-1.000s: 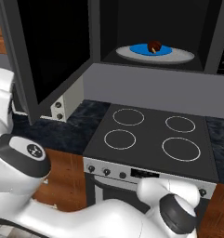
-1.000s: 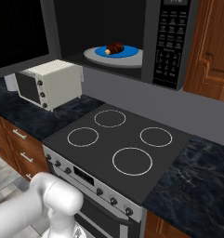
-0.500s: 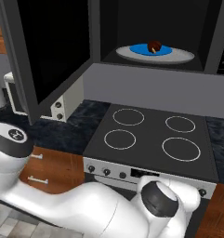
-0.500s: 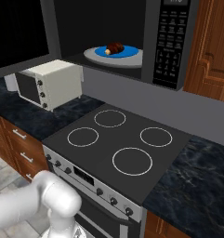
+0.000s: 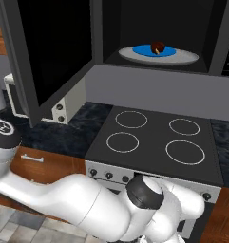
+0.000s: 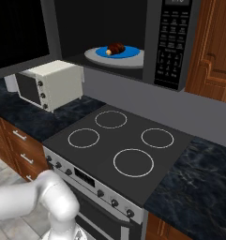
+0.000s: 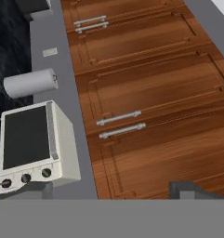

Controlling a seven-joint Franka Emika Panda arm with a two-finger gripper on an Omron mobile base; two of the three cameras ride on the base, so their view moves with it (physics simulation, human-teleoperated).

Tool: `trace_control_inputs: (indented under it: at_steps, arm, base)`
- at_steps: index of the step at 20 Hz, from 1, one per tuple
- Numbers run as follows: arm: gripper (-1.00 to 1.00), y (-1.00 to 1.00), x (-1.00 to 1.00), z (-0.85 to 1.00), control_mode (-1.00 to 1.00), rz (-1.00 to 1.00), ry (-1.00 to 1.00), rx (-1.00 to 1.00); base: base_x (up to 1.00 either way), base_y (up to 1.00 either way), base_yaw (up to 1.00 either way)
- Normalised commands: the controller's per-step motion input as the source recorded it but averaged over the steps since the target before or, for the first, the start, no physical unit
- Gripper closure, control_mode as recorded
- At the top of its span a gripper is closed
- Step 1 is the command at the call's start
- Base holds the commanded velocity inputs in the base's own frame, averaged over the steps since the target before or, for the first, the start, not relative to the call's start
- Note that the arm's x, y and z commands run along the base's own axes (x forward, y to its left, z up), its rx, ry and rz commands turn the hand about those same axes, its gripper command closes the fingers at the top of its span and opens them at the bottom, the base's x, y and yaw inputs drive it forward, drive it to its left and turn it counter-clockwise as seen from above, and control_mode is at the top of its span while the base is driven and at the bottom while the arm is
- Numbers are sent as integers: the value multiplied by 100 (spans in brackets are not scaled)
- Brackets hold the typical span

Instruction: Transport the steak from the fridge to the microwave and turn on the microwave.

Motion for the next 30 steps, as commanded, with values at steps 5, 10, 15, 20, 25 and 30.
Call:
trace_control_inputs:
  at_steps: [5, 10, 15, 20, 25, 30]
  arm:
    - [-100, 13, 25, 0, -100, -10, -2, 0]
    - [-100, -3, 14, 0, -100, -8, -3, 0]
    - [-100, -19, 0, 0, -100, -1, -3, 0]
    - [-100, -24, 5, 0, -100, 0, -4, 0]
    - [-100, -23, 24, 0, -100, 0, -5, 0]
    - [-100, -34, 14, 0, -100, 0, -4, 0]
  base:
    - [0, 0, 0]
    - [0, 0, 0]
    - [0, 0, 0]
    - [0, 0, 0]
    - [0, 0, 0]
    - [0, 0, 0]
